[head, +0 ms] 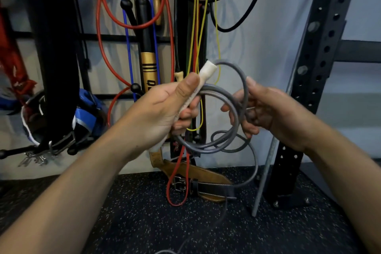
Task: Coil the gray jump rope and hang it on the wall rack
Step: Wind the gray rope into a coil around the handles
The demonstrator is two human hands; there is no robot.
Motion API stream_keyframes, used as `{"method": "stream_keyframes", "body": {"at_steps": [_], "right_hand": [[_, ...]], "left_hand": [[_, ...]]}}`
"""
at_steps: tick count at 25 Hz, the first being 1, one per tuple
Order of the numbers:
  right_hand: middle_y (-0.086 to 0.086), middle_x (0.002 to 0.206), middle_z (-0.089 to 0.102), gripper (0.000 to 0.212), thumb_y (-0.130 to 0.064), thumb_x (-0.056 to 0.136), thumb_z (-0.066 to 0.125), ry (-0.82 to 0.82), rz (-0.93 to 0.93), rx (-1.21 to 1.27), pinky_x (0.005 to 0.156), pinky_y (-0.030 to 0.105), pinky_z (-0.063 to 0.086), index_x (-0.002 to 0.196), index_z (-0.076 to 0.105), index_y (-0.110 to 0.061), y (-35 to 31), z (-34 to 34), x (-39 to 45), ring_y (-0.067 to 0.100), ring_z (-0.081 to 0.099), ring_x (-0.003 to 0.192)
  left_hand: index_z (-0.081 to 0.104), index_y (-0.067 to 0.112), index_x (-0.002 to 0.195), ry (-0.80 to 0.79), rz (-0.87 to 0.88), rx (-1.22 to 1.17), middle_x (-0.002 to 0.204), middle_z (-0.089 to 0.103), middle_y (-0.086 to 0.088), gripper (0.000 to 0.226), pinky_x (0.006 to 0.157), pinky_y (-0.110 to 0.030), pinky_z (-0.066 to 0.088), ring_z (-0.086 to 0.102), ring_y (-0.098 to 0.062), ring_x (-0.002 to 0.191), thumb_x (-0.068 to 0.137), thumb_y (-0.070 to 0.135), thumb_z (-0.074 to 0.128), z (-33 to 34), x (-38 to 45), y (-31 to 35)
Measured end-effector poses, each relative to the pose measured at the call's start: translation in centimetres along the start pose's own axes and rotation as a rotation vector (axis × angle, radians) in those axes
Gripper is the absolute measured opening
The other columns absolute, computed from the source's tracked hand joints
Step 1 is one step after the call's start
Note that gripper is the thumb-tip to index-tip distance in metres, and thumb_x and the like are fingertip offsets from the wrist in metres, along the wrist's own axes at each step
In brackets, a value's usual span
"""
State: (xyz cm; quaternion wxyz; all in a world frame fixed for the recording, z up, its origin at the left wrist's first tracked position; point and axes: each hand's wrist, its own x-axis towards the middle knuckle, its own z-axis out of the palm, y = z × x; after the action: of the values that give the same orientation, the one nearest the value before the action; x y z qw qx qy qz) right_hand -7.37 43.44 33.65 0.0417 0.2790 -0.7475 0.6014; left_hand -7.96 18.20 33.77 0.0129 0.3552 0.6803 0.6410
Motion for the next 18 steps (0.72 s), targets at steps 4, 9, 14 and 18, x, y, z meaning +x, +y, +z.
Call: {"method": "stream_keyframes", "body": {"at_steps": [4,9,14,18], "right_hand": [[0.007,0.075,0.068,0.051,-0.053,0.092,0.064,-0.026,-0.011,0.026,0.065,0.033,0.054,0.092,0.074,-0.002,2.0,0.2,-0.3,0.022,0.057,0.060],[0.020,0.062,0.065,0.043,-0.042,0.096,0.061,0.101,0.064,-0.120,0.101,0.036,0.051,0.072,0.064,-0.006,3.6,0.5,-0.5,0.033,0.075,0.077],[-0.002,0.032,0.033,0.032,-0.028,0.103,0.051,0.301,-0.102,0.663,0.097,0.044,0.057,0.083,0.057,-0.003,2.7,1.3,0.6,0.025,0.070,0.056],[-0.004,0.032,0.032,0.028,-0.022,0.107,0.043,0.286,-0.199,0.993,0.048,0.024,0.055,0.108,0.066,-0.006,0.5,-0.2,0.8,0.010,0.046,0.030]], "left_hand": [[0.058,0.024,0.064,0.119,0.055,-0.281,0.055,0.044,0.009,0.047,0.043,-0.020,0.035,0.038,-0.007,0.043,0.086,0.065,0.053,0.6,0.4,0.4],[0.052,0.023,0.068,0.275,0.158,-0.442,0.055,0.041,0.012,0.055,0.040,-0.018,0.035,0.036,-0.004,0.041,0.099,0.067,0.040,-0.3,0.7,1.5],[0.050,0.020,0.071,0.345,0.133,-0.652,0.055,0.041,0.010,0.053,0.040,-0.019,0.035,0.035,-0.005,0.041,0.099,0.064,0.040,1.9,0.8,0.4],[0.050,0.019,0.075,0.326,0.008,-0.669,0.056,0.040,0.009,0.050,0.040,-0.021,0.033,0.035,-0.005,0.041,0.100,0.062,0.045,3.4,0.6,-1.7]]}}
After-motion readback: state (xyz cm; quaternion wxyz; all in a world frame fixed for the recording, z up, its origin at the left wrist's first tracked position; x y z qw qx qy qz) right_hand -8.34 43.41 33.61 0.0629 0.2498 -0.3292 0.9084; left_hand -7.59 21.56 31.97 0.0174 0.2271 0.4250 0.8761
